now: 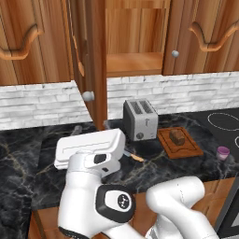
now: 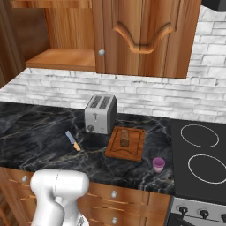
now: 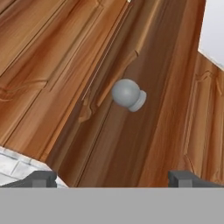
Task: Pick the bread, place it on the cutting board, pick the jam, place it on the counter, and close the cabinet.
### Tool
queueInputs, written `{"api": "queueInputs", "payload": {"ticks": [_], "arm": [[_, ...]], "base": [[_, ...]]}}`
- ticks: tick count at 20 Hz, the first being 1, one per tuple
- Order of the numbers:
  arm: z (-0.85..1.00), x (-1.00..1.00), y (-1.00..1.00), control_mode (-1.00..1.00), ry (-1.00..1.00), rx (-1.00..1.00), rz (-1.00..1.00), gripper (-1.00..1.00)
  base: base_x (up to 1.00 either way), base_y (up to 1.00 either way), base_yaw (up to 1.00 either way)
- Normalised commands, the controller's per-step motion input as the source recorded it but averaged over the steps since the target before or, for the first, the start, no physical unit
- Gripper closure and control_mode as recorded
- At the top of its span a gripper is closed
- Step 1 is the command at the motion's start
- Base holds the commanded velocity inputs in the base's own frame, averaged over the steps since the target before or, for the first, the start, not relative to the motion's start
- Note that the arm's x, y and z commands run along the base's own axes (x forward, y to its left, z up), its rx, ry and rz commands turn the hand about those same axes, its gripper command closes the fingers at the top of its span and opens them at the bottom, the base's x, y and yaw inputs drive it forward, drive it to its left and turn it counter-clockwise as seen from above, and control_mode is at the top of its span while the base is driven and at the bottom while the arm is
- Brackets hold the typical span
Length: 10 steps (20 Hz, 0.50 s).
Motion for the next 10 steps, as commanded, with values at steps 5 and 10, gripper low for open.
{"api": "queueInputs", "payload": {"ticks": [5, 10], "arm": [[-0.01, 0.28, 0.0, -1.0, 0.0, 0.02, -0.02, -1.0], [0.0, 0.32, -0.05, -1.0, 0.0, 0.07, -0.04, -1.0]], "base": [[0.0, 0.0, 0.0], [0.0, 0.0, 0.0]]}}
